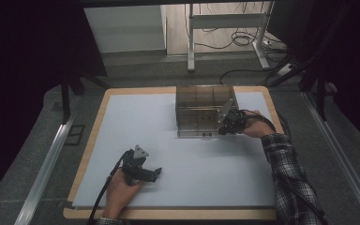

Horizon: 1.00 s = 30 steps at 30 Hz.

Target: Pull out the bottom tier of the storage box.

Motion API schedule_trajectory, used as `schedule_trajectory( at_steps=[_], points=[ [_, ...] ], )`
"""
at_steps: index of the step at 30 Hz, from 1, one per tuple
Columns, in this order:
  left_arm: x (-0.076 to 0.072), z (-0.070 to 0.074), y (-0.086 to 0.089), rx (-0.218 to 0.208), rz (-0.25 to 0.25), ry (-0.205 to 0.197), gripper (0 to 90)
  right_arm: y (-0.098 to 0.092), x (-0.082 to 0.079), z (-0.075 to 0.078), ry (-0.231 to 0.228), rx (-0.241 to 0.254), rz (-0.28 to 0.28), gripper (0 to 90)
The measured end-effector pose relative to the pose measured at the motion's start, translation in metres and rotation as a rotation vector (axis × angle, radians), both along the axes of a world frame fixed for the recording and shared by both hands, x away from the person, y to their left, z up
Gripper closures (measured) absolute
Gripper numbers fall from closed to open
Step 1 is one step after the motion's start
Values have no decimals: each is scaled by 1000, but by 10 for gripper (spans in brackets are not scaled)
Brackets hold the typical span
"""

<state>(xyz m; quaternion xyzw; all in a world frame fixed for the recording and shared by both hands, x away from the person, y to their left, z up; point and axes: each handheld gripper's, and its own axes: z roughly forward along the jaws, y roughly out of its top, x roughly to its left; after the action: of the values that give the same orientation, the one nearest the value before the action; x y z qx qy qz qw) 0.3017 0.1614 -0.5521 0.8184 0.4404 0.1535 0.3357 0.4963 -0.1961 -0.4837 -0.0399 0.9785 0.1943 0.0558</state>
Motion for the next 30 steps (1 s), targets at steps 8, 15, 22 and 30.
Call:
schedule_trajectory(
  at_steps=[8,15,22,30],
  points=[
    [0,0,0,0,0,0,0,-2,-13,2,3,-1,18,863],
    [0,0,0,0,0,0,0,-3,-28,3,4,1,34,862],
    [0,0,0,0,0,0,0,-5,-40,2,5,8,41,862],
    [0,0,0,0,0,0,0,-4,-48,-1,-4,13,45,865]
  ],
)
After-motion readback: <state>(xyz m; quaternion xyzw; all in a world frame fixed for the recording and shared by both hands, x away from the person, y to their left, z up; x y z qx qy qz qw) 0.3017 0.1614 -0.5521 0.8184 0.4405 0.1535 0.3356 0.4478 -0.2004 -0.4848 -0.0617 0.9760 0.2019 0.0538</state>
